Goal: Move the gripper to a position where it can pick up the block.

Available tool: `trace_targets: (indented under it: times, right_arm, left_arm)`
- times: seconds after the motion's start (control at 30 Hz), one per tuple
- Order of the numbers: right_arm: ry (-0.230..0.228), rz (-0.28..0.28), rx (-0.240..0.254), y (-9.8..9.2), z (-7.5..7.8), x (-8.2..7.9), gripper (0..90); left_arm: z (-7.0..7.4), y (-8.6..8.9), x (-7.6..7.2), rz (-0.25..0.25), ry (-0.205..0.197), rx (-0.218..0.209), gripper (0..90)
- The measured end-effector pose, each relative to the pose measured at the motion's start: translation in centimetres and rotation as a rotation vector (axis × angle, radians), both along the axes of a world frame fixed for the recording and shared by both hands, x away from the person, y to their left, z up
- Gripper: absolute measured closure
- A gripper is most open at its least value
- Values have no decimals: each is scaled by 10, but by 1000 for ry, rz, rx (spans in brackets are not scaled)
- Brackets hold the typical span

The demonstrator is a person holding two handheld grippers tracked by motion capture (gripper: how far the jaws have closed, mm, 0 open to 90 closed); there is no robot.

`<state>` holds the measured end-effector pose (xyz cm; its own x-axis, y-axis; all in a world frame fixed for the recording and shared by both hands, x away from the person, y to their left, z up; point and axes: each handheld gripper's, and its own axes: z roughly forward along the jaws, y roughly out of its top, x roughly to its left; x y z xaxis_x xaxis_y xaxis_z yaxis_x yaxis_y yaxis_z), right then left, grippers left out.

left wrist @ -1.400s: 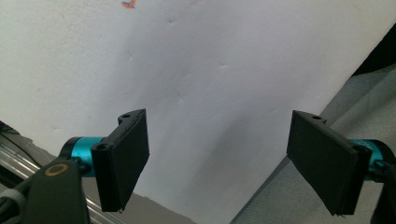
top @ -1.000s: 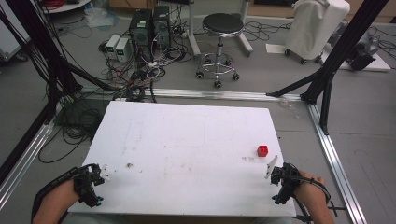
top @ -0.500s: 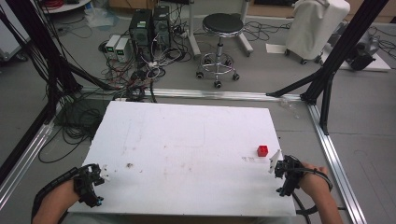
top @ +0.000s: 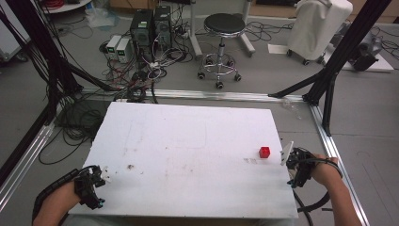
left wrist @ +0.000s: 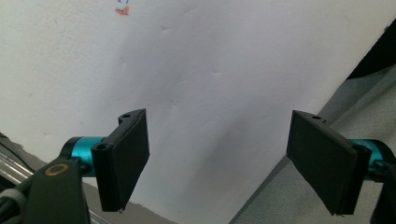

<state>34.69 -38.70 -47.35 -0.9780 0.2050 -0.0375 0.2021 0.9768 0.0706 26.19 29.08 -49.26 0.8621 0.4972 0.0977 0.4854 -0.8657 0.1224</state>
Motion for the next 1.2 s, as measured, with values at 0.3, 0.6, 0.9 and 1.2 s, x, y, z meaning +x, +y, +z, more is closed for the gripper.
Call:
trace_targets:
  times: [0.3, 0.6, 0.9, 1.2]
  right_arm:
    - [-14, -7, 2, -11, 11, 27, 104]
    - [-6, 47, 10, -8, 16, 53, 104]
    - [-2, 94, 13, 3, 15, 79, 104]
    - [-4, 140, 13, 25, 11, 98, 104]
  left_arm:
    - [1, -3, 1, -6, -6, -3, 213]
    - [1, -5, 1, -6, -9, -4, 213]
    - [4, -5, 0, -2, -17, -8, 213]
    - [4, -3, 0, 1, -15, -6, 213]
